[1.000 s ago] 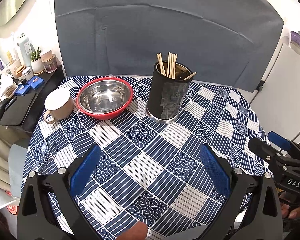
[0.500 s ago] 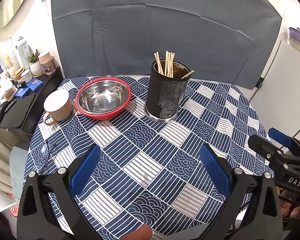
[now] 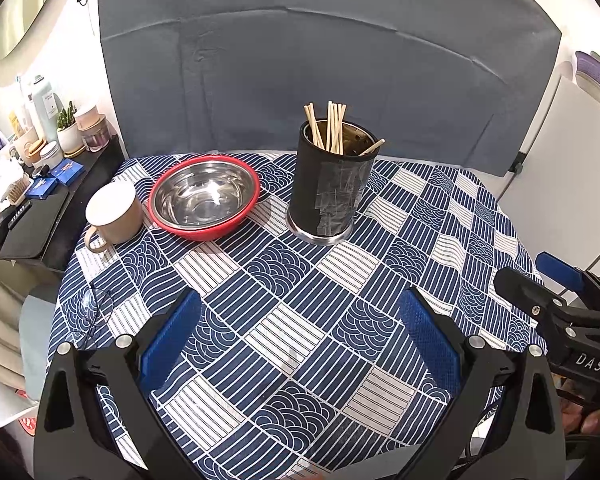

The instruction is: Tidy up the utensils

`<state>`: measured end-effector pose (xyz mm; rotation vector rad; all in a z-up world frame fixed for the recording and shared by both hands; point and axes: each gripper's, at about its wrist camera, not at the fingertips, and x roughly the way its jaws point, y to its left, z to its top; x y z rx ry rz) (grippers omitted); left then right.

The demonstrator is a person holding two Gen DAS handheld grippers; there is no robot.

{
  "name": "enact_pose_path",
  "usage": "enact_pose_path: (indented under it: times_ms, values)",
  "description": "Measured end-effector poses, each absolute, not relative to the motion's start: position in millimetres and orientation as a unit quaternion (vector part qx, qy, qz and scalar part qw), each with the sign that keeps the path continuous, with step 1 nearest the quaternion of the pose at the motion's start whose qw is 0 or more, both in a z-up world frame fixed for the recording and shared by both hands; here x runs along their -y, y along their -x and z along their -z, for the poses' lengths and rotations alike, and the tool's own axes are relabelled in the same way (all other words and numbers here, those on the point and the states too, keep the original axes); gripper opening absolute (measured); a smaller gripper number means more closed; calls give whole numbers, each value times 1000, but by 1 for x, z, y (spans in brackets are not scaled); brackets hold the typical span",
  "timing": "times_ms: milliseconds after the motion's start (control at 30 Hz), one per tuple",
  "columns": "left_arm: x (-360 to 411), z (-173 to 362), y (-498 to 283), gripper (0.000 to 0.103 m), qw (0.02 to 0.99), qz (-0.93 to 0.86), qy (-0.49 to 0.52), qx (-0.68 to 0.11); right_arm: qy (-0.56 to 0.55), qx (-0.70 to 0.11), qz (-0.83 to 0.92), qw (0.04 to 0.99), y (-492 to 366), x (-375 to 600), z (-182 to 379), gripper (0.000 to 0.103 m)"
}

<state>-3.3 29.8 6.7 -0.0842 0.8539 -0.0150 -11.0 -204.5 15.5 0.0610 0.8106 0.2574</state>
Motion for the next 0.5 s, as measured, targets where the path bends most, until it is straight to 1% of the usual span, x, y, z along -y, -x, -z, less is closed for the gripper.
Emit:
enact_pose_path:
  times_ms: [500]
  values:
    - [-28,-5,1,97,909,13,37,-414,-29,-393,-126,910,9,206,-16,93]
